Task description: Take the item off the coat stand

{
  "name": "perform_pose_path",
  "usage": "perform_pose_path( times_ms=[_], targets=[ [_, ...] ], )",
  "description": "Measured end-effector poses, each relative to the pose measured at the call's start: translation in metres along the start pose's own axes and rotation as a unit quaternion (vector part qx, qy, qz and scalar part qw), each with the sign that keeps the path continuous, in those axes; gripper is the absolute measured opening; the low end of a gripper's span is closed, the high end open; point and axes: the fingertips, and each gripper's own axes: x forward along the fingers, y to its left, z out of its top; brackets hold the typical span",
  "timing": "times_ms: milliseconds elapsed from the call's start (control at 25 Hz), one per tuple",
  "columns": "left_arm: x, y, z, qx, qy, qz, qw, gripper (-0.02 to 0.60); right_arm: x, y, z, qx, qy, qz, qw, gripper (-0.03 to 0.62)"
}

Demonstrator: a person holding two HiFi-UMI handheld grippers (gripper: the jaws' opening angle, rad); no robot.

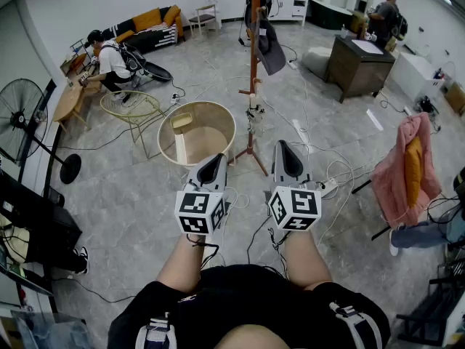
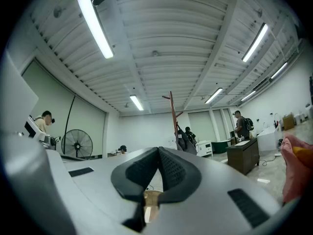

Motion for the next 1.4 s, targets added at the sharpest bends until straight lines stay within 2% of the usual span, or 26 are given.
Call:
perform_pose_path(
  times_ms=[360,720,920,1160,1400],
  targets=[
    [0.005,-0.027,0.002,0.009,-0.003,0.0,1.0,0.017,-0.013,-0.024,0.004,0.009,-0.006,-0.002,1.0,0.015],
    [0.011,-0.083,-0.003,0.008,-0.006,0.007,0.9999,0.017,-0.04,-0.065,0.012,0.002,-0.001,0.011,1.0,0.015],
    [0.02,-0.09,-0.008,0.003,-0.004,0.01,0.9999,0.017,-0.039,-0.074,0.01,-0.001,0.0,0.019,1.0,0.015],
    [0.069,-0.094,-0.015,-0.002,-0.004,0.008,1.0,0.017,-0.008,-0.106,-0.002,-0.005,0.007,0.025,1.0,0.016],
    [0.156,-0.068,-0.008,-0.001,-0.014,-0.003,0.9999,0.017,0.066,-0.142,-0.016,-0.013,0.006,0.019,1.0,0.015]
  ],
)
